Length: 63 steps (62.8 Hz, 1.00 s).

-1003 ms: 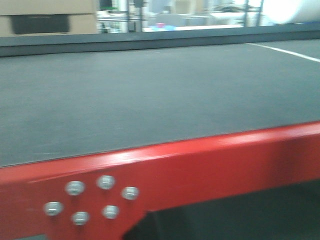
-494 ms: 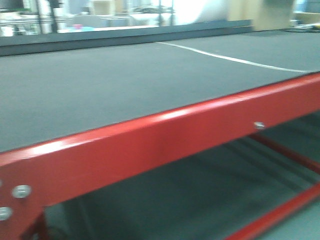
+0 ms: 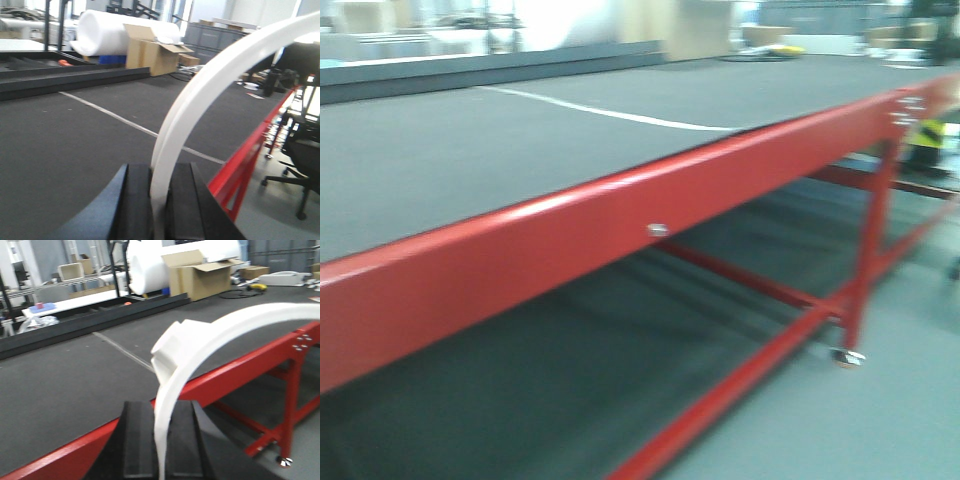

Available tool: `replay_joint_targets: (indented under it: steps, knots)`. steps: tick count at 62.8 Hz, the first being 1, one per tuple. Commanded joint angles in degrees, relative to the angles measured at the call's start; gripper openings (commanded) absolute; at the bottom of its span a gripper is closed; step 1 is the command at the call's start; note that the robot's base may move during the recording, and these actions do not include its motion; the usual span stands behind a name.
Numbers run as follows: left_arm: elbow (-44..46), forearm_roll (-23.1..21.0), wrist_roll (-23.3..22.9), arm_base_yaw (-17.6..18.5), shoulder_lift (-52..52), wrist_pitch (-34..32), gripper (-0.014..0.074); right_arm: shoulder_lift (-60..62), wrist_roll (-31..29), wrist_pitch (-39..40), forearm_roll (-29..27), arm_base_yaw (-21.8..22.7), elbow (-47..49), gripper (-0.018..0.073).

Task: Grab PVC pipe and place in blue bin
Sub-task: 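Drive the base away from the table toward the blue bin shelf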

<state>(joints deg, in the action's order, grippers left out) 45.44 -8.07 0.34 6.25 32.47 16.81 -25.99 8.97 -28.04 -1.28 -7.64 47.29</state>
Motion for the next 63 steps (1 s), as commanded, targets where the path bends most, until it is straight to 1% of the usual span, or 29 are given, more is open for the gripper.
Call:
replay_joint_targets:
  steps: [1,63]
  knots:
    - [0.0,-0.4,-0.3,0.2,-0.2,-1.6,-0.0111,0.3,-0.3,1.6,0.7,-0.1,-0.1,-0.0162]
    - [0.0,-0.4,-0.3,0.2,-0.2,-1.6,-0.0111,0.3,-0.3,1.6,0.7,-0.1,-0.1,-0.0162]
